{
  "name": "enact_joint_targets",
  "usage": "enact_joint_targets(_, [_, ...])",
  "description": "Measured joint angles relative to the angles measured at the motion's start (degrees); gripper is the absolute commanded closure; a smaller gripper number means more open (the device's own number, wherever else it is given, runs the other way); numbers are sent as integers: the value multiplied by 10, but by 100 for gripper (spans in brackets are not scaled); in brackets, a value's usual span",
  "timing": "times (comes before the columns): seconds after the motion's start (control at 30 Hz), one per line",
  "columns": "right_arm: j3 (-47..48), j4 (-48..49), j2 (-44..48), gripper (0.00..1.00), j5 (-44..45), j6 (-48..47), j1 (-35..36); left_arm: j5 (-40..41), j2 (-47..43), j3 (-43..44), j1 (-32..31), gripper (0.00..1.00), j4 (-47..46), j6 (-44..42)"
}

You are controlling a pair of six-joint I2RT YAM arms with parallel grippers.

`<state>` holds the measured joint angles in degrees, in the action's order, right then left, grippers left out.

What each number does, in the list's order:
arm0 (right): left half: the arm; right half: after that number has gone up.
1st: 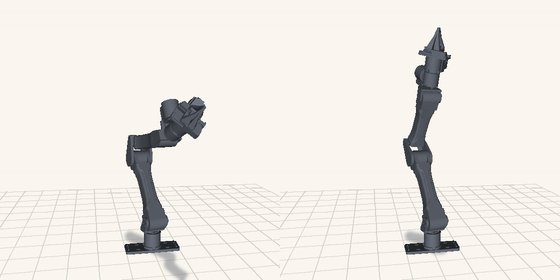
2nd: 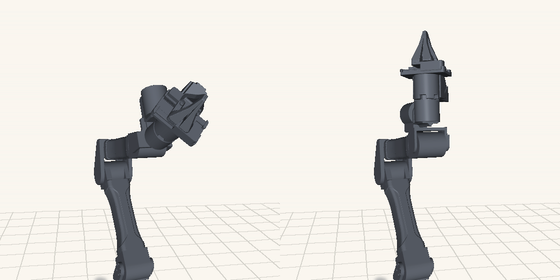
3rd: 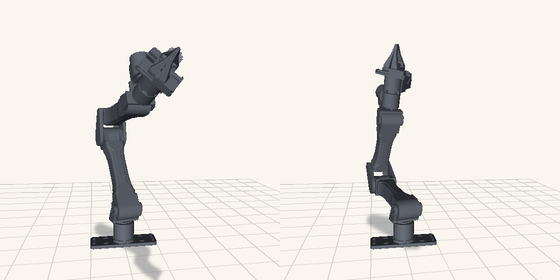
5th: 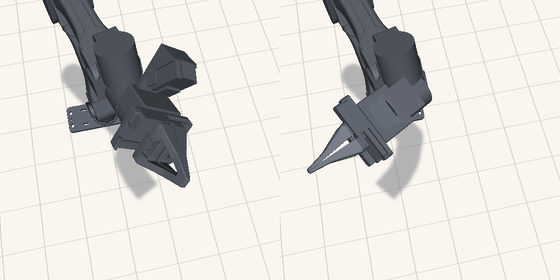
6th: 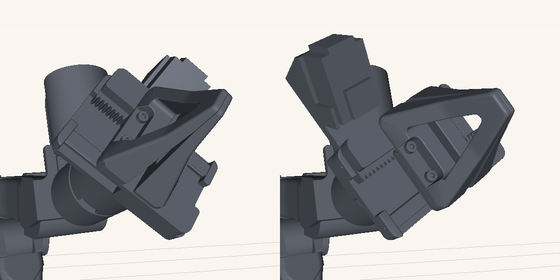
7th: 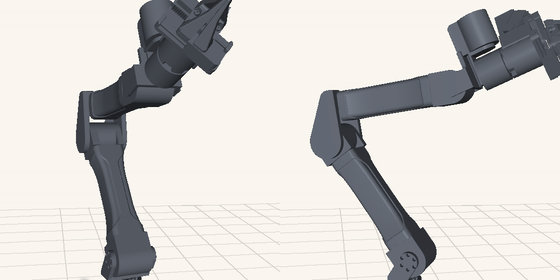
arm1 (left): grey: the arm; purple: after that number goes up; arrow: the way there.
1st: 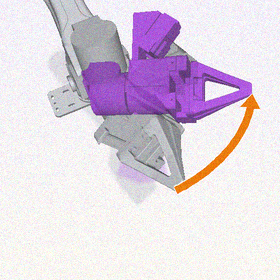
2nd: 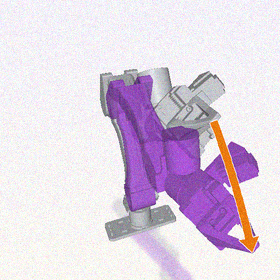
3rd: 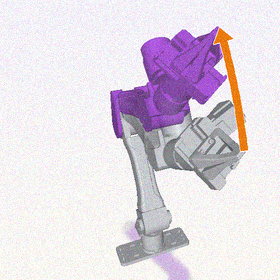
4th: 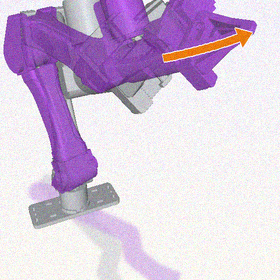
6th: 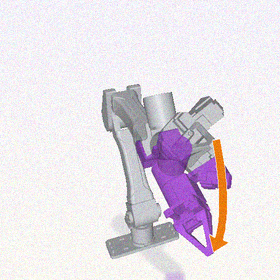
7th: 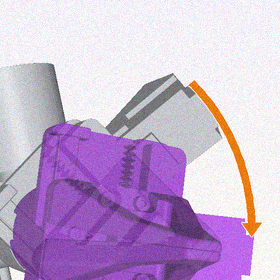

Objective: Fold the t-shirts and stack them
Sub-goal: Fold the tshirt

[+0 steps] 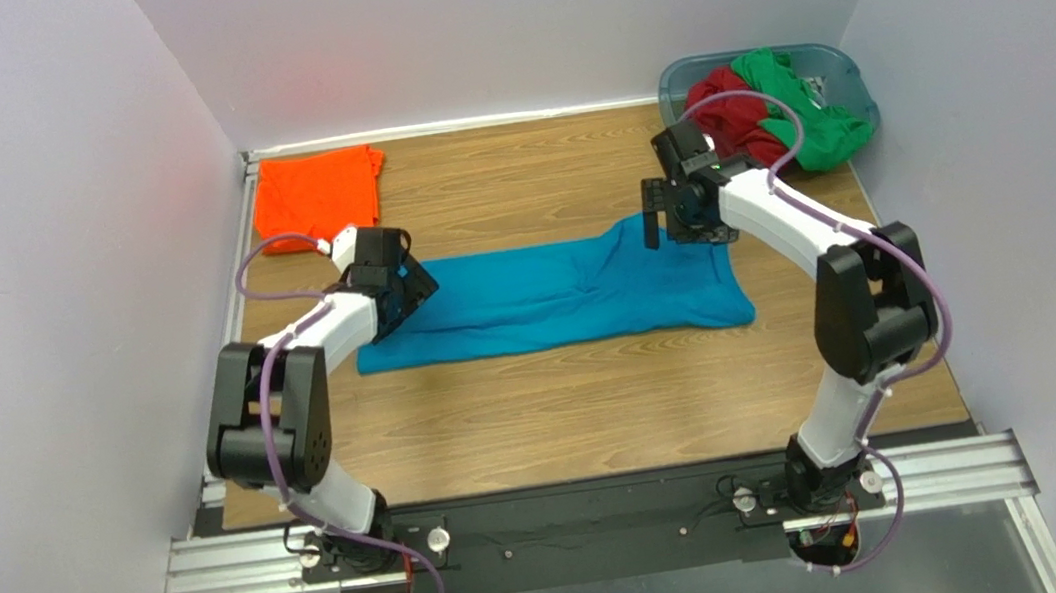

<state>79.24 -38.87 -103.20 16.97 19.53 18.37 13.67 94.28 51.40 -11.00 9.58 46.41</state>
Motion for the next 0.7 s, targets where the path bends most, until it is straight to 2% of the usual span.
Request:
enact_joint_targets(0.23, [-88,35,81,0,-78,7,0,4,-123,-78,-34,2,75,6])
enact_joint_targets(0.43, [-151,79,145,0,-113,28,0,18,-221,-74,-41,2,111,11])
enact_joint_targets(0.57, [-196,118,150,0,-154,46,0,17,-223,-44,-41,2,98,-7])
enact_joint_targets(0.7, [-213,136,134,0,-181,59,0,-6,-160,7,-44,2,65,-36])
